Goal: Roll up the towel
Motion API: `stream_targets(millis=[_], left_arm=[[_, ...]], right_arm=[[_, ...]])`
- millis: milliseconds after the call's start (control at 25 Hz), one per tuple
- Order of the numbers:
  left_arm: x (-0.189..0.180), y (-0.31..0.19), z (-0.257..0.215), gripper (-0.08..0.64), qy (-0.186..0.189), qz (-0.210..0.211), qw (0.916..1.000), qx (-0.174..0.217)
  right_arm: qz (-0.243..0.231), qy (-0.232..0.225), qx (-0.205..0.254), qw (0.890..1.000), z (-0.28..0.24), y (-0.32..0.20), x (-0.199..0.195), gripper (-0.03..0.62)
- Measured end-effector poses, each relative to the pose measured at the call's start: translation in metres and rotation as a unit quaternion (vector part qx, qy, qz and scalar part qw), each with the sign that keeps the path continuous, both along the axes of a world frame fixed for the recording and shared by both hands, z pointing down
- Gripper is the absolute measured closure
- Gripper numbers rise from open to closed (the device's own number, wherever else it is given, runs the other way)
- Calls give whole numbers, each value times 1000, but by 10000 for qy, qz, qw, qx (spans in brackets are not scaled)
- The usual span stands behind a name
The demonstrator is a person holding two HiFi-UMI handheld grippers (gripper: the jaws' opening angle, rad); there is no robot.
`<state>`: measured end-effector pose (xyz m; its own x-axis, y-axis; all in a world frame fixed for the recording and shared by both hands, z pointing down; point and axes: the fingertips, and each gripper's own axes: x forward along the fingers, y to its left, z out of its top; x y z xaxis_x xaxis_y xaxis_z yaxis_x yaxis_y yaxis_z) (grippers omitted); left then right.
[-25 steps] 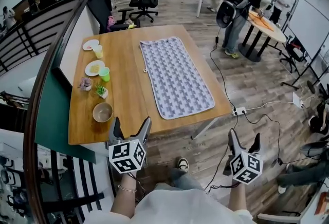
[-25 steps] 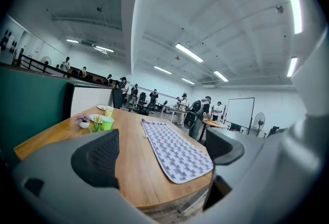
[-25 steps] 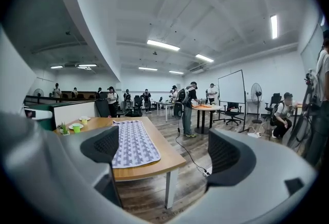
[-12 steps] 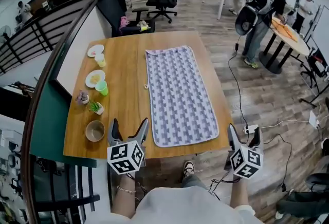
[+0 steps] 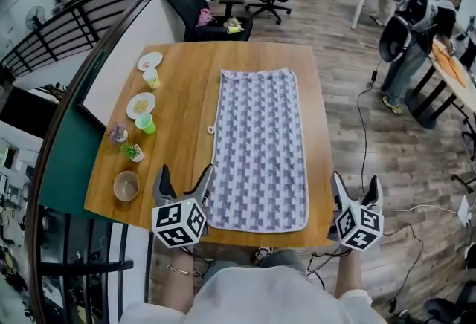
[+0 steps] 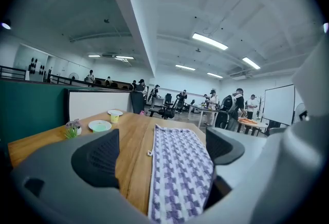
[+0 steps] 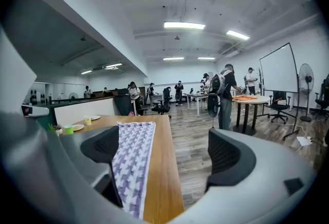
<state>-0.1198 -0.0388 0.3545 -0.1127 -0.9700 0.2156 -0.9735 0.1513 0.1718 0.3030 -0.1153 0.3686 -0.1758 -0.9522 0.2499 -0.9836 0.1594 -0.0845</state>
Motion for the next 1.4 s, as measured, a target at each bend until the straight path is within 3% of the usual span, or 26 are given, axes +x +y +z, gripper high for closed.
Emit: stream_targets(millis=[360, 560, 760, 920, 1000, 1080, 1280, 1400], left_arm=[[-16, -9, 10, 34, -11, -329, 9991, -261], [-11, -15, 16, 34, 55, -217, 9992, -332], [9, -16, 36, 34, -143, 612, 9954, -721], [29, -2, 67, 73, -241, 1547, 9787, -1330], [43, 7, 82, 108, -401, 2154, 9615, -1657], [63, 21, 98, 138, -700, 2909, 9326, -2017], [99, 75, 142, 170, -1261, 4733, 8270, -2758], [103, 97, 161, 204, -1519, 5238, 7817, -3024]], right_arm=[[-632, -87, -292, 9975, 19, -36, -28, 55], [-988, -20, -497, 9939, 29, -33, -34, 64], [-1945, 141, -898, 9767, 53, -20, -60, 89], [-2773, 348, -1327, 9509, 79, 2, -75, 141], [-3270, 552, -1483, 9317, 89, 13, -82, 178], [-3815, 837, -1663, 9054, 102, 27, -88, 196], [-5185, 1419, -2235, 8131, 143, 79, -96, 244], [-5842, 1652, -2483, 7548, 161, 109, -97, 275]])
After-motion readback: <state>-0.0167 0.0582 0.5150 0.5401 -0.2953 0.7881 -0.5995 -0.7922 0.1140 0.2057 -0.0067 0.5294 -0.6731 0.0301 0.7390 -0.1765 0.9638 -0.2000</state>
